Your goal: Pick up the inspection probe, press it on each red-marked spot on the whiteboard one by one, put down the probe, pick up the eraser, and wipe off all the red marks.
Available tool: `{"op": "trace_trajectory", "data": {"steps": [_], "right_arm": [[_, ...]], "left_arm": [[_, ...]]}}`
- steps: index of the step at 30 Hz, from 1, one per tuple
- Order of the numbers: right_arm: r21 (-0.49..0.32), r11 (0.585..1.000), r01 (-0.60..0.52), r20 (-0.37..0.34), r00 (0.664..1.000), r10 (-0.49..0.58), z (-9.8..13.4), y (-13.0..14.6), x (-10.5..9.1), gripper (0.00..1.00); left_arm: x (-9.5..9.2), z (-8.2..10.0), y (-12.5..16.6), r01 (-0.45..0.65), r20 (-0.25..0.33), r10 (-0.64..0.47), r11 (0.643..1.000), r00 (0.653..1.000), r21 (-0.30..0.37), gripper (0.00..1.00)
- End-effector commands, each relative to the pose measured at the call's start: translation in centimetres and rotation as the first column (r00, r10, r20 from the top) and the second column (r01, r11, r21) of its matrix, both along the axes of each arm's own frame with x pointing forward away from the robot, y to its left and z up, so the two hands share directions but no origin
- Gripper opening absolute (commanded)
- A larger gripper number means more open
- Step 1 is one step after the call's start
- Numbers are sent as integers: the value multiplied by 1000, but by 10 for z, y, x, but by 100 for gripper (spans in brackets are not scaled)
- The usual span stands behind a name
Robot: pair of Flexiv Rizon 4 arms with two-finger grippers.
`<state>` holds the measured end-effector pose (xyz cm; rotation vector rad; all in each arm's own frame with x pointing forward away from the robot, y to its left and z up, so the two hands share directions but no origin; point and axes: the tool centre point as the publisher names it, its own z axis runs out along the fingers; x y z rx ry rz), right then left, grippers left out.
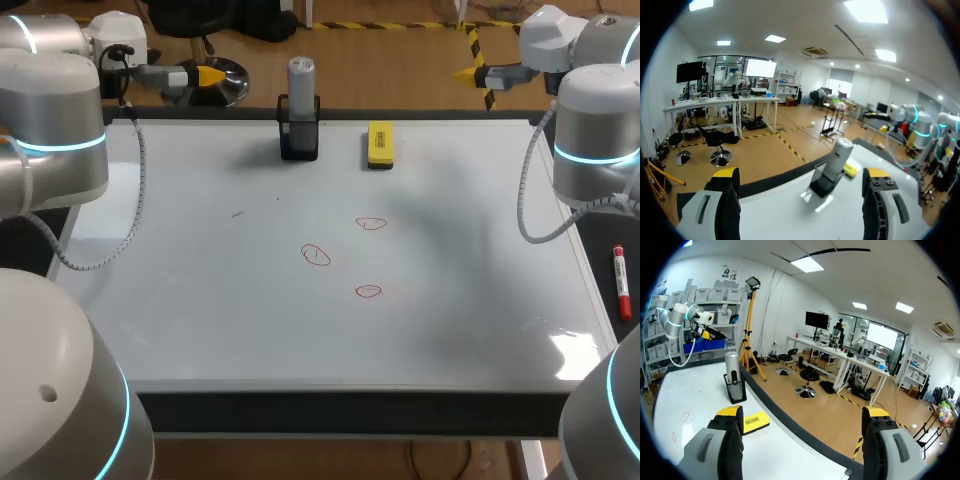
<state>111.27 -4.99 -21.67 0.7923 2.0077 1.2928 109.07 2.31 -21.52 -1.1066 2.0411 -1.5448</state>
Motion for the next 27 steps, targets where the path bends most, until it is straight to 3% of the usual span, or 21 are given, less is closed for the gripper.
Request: {"op": "trace_trajectory", "data": {"steps": [1,11,17,21,27], "right_arm": [[-2,1000,-1,-3,1000,1,0,0,1,100],[-2,1000,-1,-3,1000,1,0,0,1,100],[-2,1000,-1,-3,1000,1,0,0,1,100],[-2,1000,-1,-3,1000,1,0,0,1,100],[-2,1000,-1,-3,1000,1,0,0,1,100]], "left_arm": [[1,-1,0,0,1,0,1000,1000,-2,100],[1,-1,0,0,1,0,1000,1000,-2,100],[8,-4,-17,130,33,-129,991,991,-16,100],[14,-6,-28,254,65,-253,967,965,-17,100],[25,-8,-52,432,121,-425,901,897,-36,100]]}}
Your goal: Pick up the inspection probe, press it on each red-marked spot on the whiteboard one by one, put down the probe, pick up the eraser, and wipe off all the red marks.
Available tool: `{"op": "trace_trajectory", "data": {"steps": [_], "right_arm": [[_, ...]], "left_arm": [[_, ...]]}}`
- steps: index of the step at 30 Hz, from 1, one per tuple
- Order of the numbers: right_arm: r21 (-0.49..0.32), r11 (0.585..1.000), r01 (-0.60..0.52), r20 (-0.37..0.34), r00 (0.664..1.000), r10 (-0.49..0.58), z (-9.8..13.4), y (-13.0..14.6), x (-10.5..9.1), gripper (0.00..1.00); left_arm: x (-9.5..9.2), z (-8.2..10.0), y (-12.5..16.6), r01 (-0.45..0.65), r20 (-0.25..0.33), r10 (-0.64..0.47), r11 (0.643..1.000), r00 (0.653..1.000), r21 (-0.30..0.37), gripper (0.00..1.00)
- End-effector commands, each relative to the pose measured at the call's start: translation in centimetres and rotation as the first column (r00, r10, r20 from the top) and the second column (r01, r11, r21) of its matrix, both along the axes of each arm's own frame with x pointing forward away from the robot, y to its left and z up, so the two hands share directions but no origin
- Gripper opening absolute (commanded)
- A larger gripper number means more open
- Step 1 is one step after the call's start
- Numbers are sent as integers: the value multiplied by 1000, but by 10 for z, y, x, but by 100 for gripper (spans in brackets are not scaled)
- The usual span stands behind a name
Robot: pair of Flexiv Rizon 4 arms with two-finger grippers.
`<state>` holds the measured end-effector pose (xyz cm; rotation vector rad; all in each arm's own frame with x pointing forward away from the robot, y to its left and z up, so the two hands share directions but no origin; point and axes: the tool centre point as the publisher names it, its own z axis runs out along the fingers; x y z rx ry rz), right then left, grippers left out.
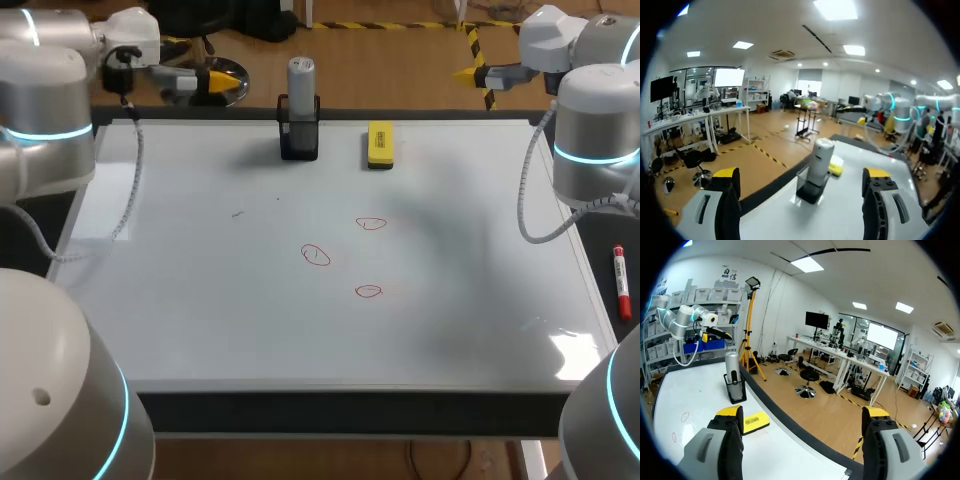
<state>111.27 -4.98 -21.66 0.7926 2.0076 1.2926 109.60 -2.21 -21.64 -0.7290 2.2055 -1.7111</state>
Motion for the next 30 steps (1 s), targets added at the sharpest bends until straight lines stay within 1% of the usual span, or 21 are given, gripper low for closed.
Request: {"op": "trace_trajectory", "data": {"steps": [1,2,6,11,12,14,18,20,25,30], "right_arm": [[-2,1000,-1,-3,1000,1,0,0,1,100],[-2,1000,-1,-3,1000,1,0,0,1,100],[-2,1000,-1,-3,1000,1,0,0,1,100],[-2,1000,-1,-3,1000,1,0,0,1,100],[-2,1000,-1,-3,1000,1,0,0,1,100],[-2,1000,-1,-3,1000,1,0,0,1,100],[-2,1000,-1,-3,1000,1,0,0,1,100],[-2,1000,-1,-3,1000,1,0,0,1,100],[-2,1000,-1,-3,1000,1,0,0,1,100],[-2,1000,-1,-3,1000,1,0,0,1,100]], "left_arm": [[20,-6,-12,172,11,-172,984,985,-46,100],[22,-7,-17,194,10,-194,980,981,-39,100],[27,-9,-38,291,47,-288,955,956,-54,100],[31,-13,-60,377,109,-366,922,924,-93,100],[32,-15,-63,382,113,-372,919,921,-93,100],[32,-17,-70,403,142,-386,908,911,-118,100],[35,-20,-81,419,158,-399,899,903,-125,100],[34,-21,-86,425,174,-401,895,899,-134,100],[32,-24,-102,429,185,-402,893,897,-137,100],[28,-29,-119,439,205,-406,885,891,-157,100]]}}
